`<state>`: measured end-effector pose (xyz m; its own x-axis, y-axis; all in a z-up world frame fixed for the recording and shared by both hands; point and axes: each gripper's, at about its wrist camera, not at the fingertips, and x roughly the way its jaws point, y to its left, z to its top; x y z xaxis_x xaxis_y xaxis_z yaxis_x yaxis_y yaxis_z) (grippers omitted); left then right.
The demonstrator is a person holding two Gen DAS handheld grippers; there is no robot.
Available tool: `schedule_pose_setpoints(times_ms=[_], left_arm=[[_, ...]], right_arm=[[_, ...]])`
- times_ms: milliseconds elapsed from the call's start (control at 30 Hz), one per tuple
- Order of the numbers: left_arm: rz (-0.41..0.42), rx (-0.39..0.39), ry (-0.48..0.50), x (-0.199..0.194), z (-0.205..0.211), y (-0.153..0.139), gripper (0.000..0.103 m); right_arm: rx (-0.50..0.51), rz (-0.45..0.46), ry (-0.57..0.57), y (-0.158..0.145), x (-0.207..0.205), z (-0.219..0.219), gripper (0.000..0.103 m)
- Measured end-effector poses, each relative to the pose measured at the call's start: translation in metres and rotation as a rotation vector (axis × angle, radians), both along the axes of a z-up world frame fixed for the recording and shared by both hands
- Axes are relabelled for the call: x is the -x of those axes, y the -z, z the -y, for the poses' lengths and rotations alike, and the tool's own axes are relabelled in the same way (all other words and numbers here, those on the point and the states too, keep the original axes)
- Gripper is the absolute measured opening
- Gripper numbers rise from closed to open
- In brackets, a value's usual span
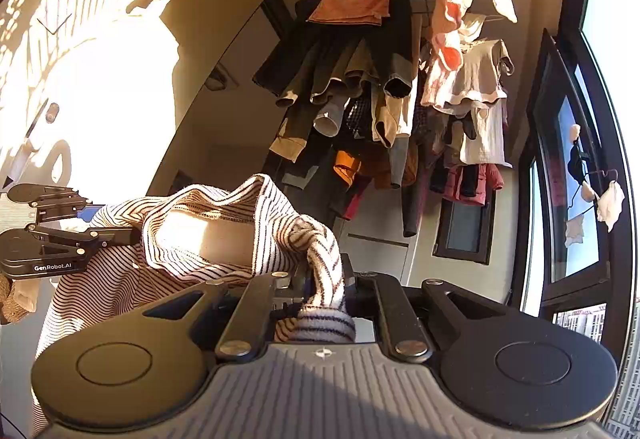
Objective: Fold clothes
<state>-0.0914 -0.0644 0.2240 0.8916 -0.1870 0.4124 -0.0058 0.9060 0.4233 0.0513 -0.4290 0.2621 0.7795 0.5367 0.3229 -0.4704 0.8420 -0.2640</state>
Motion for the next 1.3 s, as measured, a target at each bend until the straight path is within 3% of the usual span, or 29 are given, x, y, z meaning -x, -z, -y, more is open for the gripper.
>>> schedule_pose_setpoints(times_ms=[67,167,367,433,500,567,633,667,767,867,1000,1067,1100,1200,1300], left_arm=[[-0.012,0.007,0.015,0.005,0.002,-0.002,0.04],[-0.088,0.007,0.002,-0.012,-0.005,0.017,0.041],[-0.462,0.071,-0.083,-0.168,-0.003,0.09,0.041],[-0.587,0.093,-0.112,-0.221,-0.002,0.115,0.044],[-0.757,0.125,-0.189,-0.285,-0.023,0.161,0.044],[-0.845,0.163,-0.243,-0.311,-0.04,0.186,0.043],[-0.907,0.196,-0.262,-0.326,-0.056,0.204,0.047],[-0.93,0.205,-0.245,-0.327,-0.058,0.207,0.054],[-0.997,0.232,-0.188,-0.33,-0.064,0.218,0.058],[-1.116,0.296,-0.058,-0.327,-0.063,0.217,0.058],[-1.232,0.398,0.188,-0.307,-0.054,0.235,0.059],[-1.275,0.399,0.261,-0.3,-0.047,0.244,0.068],[-1.29,0.377,0.255,-0.298,-0.044,0.247,0.074],[-1.32,0.307,0.195,-0.293,-0.041,0.256,0.076],[-1.311,0.275,0.115,-0.287,-0.054,0.264,0.076]], right_arm=[[-0.01,-0.027,-0.028,-0.003,-0.001,0.005,0.01],[-0.005,-0.134,-0.041,0.006,-0.03,0.001,0.01],[0.082,-0.45,-0.028,0.09,-0.171,-0.032,0.014],[0.131,-0.547,0.079,0.129,-0.229,-0.048,0.021],[0.137,-0.653,0.236,0.163,-0.279,-0.052,0.023],[0.109,-0.721,0.349,0.19,-0.309,-0.042,0.023],[0.098,-0.762,0.376,0.207,-0.319,-0.032,0.023],[0.105,-0.777,0.366,0.215,-0.32,-0.029,0.023],[0.143,-0.829,0.307,0.237,-0.315,-0.035,0.023],[0.152,-0.901,0.181,0.252,-0.31,-0.055,0.026],[0.162,-1.009,-0.018,0.264,-0.306,-0.092,0.026],[0.189,-1.078,-0.092,0.275,-0.301,-0.112,0.026],[0.215,-1.102,-0.103,0.28,-0.298,-0.121,0.027],[0.328,-1.124,-0.01,0.3,-0.288,-0.133,0.028],[0.33,-1.132,0.032,0.309,-0.281,-0.113,0.029]])
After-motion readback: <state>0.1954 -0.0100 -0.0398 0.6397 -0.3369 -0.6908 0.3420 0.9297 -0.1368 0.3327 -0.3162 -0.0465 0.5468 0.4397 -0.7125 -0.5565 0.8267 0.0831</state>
